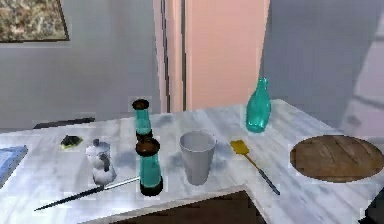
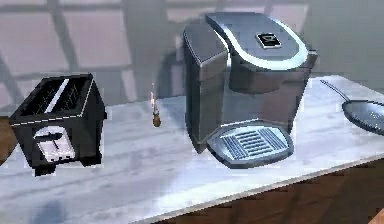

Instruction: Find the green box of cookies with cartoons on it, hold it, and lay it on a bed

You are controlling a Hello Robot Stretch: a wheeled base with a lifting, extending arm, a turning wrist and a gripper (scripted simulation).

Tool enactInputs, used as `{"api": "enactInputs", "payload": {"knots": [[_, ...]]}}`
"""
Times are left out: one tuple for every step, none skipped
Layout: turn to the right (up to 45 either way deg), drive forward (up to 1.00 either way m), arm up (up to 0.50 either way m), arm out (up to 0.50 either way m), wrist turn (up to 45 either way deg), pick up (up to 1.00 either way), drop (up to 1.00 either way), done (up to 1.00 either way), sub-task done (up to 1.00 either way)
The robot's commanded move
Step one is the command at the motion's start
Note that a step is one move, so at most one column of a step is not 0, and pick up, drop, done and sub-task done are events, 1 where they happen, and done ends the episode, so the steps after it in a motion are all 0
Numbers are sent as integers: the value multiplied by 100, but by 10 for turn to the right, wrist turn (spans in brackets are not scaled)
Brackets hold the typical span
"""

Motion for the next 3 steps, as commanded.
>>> {"api": "enactInputs", "payload": {"knots": [[0,5,0,0,0,0,0,0,0],[-450,0,0,0,0,0,0,0,0],[-450,0,0,0,0,0,0,0,0]]}}
